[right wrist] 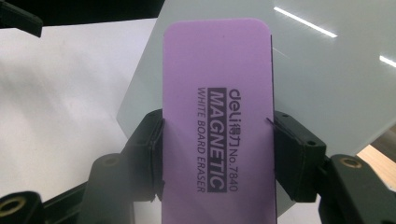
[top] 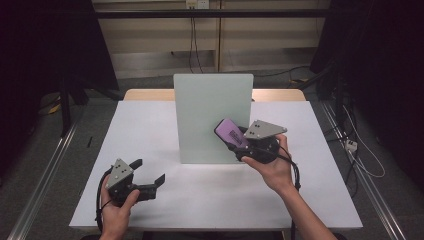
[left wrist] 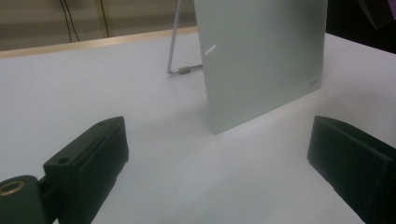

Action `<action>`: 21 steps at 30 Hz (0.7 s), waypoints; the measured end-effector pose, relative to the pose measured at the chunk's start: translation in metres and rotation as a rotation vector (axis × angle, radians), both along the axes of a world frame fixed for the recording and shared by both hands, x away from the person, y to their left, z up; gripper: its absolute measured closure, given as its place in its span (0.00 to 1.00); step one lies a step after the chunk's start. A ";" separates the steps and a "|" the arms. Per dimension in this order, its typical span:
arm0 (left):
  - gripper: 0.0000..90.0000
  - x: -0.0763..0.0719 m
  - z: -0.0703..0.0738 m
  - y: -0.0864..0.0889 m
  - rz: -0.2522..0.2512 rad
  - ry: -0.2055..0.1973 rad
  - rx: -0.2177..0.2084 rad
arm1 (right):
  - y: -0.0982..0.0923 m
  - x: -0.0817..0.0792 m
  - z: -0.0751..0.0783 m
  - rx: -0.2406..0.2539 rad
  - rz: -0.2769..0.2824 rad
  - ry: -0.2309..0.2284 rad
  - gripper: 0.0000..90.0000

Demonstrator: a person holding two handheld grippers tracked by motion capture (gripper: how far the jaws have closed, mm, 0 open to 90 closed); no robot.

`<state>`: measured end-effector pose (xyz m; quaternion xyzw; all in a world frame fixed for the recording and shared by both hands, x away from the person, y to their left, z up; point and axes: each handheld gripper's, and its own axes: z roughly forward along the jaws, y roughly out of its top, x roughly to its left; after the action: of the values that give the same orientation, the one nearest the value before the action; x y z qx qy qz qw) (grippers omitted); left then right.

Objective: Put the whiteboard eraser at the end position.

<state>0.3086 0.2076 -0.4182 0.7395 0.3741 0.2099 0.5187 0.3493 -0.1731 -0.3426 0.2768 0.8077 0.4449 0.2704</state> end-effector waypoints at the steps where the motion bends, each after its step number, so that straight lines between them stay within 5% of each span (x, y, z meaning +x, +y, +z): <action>1: 0.06 0.000 0.000 0.000 0.000 0.001 0.000 | -0.001 -0.001 0.000 -0.001 0.003 0.002 0.46; 10: 0.06 0.000 0.000 0.001 0.000 0.004 0.002 | -0.001 -0.005 -0.006 -0.043 0.048 0.039 0.46; 21: 0.06 0.000 0.000 0.001 0.003 0.004 -0.002 | 0.015 -0.005 -0.023 -0.138 0.207 0.135 0.46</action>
<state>0.3087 0.2083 -0.4183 0.7388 0.3765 0.2086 0.5185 0.3447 -0.1577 -0.3652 0.2021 0.8768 0.3943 0.1868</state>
